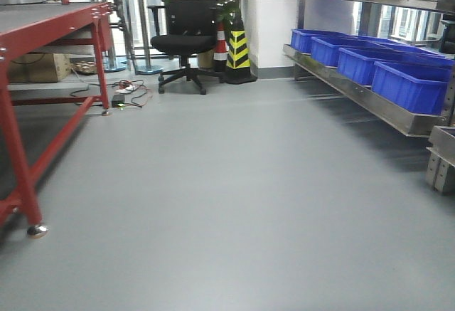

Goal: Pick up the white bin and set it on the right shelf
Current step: 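Carry the bin with both grippers toward the steel rack of blue crates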

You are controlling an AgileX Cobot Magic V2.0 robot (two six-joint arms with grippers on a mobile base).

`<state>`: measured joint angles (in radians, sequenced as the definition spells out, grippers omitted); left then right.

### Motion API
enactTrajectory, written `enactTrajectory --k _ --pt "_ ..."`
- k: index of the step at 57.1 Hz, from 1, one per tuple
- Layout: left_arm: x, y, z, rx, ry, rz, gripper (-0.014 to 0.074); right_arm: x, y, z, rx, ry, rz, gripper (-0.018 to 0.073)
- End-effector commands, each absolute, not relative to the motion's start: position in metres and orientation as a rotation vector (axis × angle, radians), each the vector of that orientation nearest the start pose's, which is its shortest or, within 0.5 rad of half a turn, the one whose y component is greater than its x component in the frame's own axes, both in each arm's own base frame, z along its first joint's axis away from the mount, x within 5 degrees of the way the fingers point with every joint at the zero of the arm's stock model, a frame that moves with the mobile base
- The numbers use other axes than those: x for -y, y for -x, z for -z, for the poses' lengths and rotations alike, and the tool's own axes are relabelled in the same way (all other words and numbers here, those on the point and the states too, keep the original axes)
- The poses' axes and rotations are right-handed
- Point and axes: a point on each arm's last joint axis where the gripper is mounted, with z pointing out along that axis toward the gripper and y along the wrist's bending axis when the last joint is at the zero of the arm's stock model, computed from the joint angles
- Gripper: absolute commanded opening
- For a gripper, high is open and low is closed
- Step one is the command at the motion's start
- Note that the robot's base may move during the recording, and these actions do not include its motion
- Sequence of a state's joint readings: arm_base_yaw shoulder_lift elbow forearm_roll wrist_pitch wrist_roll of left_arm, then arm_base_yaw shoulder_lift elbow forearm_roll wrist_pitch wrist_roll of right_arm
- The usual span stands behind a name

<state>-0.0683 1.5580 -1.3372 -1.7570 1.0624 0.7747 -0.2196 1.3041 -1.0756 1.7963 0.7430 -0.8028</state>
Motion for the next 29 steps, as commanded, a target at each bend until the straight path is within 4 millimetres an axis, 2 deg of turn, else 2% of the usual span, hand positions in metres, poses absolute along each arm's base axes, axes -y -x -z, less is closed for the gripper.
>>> enactTrajectory --k 1,29 --pt "0.1139 -0.2843 -0.4479 -1.483 -0.382 1.932 -0.0126 -0.0137 -0.2721 -0.4267 -1.491 -0.294 -1.37 0.0069" --pt "0.1139 -0.2842 -0.4478 -1.484 -0.383 1.931 -0.0126 -0.0137 -0.2721 -0.4267 -1.491 -0.294 -1.37 0.0069"
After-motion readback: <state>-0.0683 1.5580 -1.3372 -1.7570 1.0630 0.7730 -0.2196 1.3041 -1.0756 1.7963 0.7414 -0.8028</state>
